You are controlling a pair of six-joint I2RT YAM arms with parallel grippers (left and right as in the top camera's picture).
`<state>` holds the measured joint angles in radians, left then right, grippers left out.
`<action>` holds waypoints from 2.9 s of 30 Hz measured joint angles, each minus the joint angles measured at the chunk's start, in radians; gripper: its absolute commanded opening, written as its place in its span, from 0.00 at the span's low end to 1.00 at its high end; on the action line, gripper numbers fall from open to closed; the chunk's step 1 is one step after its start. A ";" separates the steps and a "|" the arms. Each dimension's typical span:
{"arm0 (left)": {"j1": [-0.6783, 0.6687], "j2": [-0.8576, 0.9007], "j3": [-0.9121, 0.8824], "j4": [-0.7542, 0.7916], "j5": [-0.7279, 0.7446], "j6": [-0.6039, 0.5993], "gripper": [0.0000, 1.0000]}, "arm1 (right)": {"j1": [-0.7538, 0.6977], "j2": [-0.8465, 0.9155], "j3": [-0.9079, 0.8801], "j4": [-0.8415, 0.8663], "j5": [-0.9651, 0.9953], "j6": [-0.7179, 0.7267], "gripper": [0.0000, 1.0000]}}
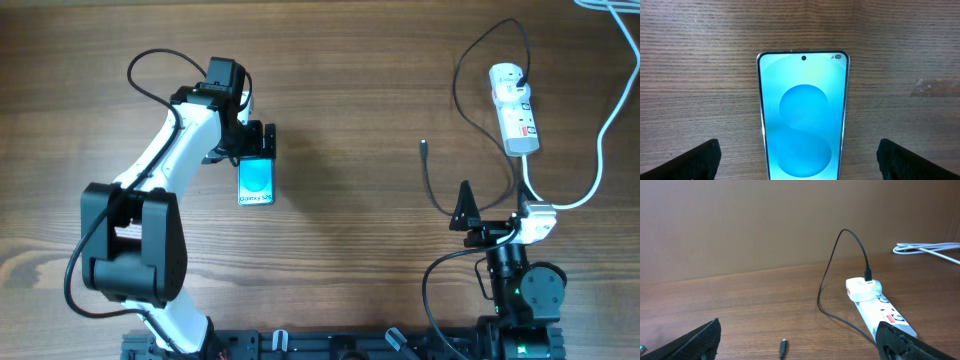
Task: Plug charger to phone and switch on socket
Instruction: 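Lower the left gripper and grasp the phone's bottom edge, then lift the phone with the left gripper and tilt it upright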
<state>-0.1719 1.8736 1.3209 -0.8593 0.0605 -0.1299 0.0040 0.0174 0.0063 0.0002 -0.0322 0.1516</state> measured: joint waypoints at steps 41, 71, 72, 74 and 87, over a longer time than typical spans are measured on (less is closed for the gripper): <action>-0.077 0.003 -0.208 0.208 -0.106 -0.078 1.00 | 0.000 0.000 0.000 0.000 0.000 0.000 1.00; -0.076 -0.007 -0.226 0.247 -0.116 -0.085 0.68 | 0.000 0.000 0.000 0.000 0.000 0.000 1.00; -0.076 -0.007 -0.226 0.247 -0.116 -0.085 0.67 | 0.000 0.000 0.000 0.000 0.000 0.000 1.00; -0.076 -0.007 -0.226 0.247 -0.116 -0.085 0.65 | 0.000 0.000 0.000 0.000 0.000 0.000 0.99; -0.076 -0.009 -0.223 0.237 -0.114 -0.085 0.64 | 0.000 0.000 0.000 0.000 0.000 0.000 1.00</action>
<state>-0.2478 1.8648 1.0977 -0.6220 -0.0540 -0.2153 0.0040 0.0174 0.0063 0.0002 -0.0322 0.1516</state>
